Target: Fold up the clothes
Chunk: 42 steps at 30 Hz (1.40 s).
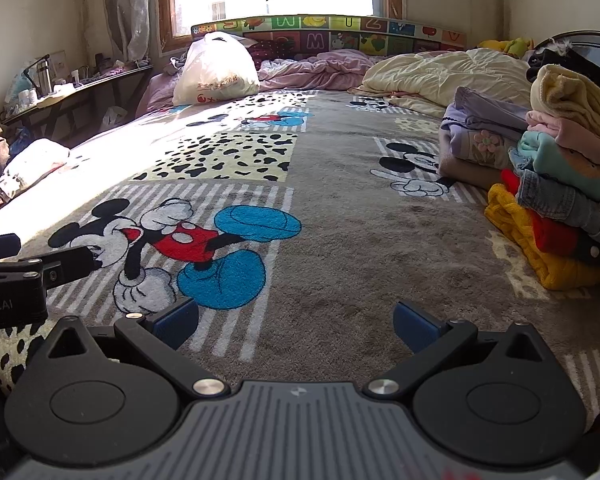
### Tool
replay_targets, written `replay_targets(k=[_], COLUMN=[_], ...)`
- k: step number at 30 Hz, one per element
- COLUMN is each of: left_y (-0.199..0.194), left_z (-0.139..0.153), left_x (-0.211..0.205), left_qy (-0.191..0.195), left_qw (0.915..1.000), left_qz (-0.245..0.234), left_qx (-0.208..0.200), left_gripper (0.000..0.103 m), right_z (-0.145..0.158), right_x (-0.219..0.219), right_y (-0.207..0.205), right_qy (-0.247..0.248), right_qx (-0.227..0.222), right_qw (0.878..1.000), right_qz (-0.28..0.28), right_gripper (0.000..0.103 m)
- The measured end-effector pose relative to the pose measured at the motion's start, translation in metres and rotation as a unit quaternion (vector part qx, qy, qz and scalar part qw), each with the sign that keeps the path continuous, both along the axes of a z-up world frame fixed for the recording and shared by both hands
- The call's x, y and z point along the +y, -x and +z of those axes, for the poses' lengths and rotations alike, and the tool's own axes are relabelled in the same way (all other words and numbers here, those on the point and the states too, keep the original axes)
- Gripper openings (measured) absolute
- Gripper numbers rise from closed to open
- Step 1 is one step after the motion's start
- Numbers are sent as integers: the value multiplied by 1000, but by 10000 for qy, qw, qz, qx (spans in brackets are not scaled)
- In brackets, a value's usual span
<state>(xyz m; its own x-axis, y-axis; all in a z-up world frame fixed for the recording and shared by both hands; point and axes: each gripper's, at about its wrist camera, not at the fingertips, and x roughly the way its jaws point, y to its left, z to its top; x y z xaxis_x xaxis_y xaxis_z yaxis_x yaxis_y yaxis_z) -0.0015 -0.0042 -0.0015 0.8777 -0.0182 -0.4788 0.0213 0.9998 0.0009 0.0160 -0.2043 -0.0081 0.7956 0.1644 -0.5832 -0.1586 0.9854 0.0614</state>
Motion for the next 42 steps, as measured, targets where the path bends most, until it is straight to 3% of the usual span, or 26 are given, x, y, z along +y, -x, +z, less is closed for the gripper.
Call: replay_targets(k=[4, 21, 27, 30, 36, 42], left_y=[1, -5, -6, -3, -6, -3], left_z=[3, -6, -9, -9, -8, -7], left_x=[6, 2, 2, 3, 6, 7], left_qy=[267, 430, 415, 369, 514, 490], left_qw=[9996, 9984, 9988, 9993, 9983, 9987], left_qz=[-75, -227, -150, -55, -184, -115], left_qx=[23, 298, 229, -43, 216, 84], left_gripper=[103, 103, 103, 103, 103, 103], right_z=[0, 0, 0, 1, 0, -2], right_x=[0, 0, 0, 0, 1, 3], right_y=[0, -1, -1, -1, -1, 0], right_qy=[-16, -62, -21, -24, -19, -12], right_qx=[7, 37, 28, 22, 26, 9], right_qw=[10000, 9999, 10000, 10000, 10000, 10000], right_qz=[18, 93, 59, 48, 57, 33], right_gripper=[103, 103, 103, 103, 103, 103])
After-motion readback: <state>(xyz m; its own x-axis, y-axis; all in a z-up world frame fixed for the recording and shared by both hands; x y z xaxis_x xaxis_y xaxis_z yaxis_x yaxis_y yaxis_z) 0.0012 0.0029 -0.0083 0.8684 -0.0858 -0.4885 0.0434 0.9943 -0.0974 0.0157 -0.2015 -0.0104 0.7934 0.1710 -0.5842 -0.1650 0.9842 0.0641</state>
